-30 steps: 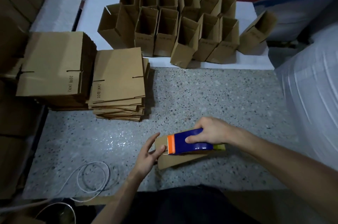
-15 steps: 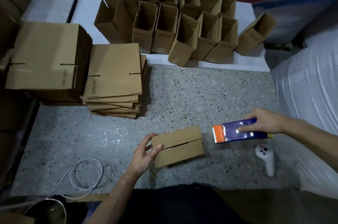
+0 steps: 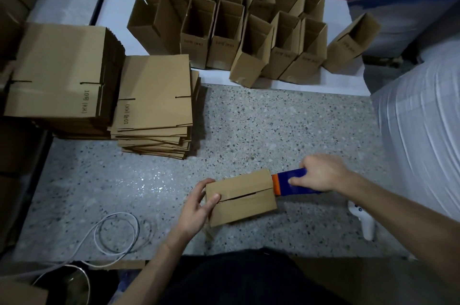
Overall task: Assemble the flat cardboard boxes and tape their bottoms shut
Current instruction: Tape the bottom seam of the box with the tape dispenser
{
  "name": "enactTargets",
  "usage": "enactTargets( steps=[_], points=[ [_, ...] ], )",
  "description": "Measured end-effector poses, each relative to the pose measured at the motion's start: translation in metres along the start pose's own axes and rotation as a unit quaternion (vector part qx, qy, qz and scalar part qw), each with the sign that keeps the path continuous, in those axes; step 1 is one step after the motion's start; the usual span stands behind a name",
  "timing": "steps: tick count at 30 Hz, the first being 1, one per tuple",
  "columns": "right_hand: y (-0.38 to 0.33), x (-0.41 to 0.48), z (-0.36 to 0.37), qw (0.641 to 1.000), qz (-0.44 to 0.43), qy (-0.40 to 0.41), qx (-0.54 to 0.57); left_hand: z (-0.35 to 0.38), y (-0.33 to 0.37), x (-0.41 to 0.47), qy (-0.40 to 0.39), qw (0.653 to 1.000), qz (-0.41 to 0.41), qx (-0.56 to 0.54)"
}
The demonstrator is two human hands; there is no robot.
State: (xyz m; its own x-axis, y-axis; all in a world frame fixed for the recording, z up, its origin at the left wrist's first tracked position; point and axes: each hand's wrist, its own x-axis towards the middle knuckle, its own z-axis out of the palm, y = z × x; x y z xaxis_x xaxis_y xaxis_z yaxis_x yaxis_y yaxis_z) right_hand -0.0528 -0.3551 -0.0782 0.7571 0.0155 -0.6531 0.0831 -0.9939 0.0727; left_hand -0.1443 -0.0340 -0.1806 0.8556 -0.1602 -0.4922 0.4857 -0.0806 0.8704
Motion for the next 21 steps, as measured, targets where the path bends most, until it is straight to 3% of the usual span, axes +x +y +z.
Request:
enactTargets(
  steps=[7, 10, 12, 16, 18, 21],
  points=[
    [-0.034, 0.016, -0.003, 0.999, -0.012, 0.030, -0.042, 0.008, 0.004, -0.002, 0.011, 1.000, 0.012, 0.000],
    [-0.050, 0.022, 0.027, 0.996, -0.005, -0.008, -0.091, 0.007, 0.001, -0.002, 0.008, 1.000, 0.002, 0.004],
    [-0.046, 0.024, 0.058, 0.998, 0.063, 0.016, 0.005, 0.008, 0.005, -0.003, 0.014, 1.000, 0.003, 0.014],
    [-0.039, 0.014, 0.112, 0.965, 0.168, 0.138, 0.150, 0.010, 0.007, -0.002, 0.004, 0.999, -0.024, 0.037],
    [-0.044, 0.011, 0.139, 0.960, 0.175, 0.127, 0.179, 0.011, 0.007, -0.003, 0.007, 0.999, -0.041, 0.026],
    [-0.048, 0.009, 0.155, 0.957, 0.187, 0.038, 0.219, 0.011, 0.010, -0.003, 0.018, 0.997, -0.074, -0.015]
  ],
)
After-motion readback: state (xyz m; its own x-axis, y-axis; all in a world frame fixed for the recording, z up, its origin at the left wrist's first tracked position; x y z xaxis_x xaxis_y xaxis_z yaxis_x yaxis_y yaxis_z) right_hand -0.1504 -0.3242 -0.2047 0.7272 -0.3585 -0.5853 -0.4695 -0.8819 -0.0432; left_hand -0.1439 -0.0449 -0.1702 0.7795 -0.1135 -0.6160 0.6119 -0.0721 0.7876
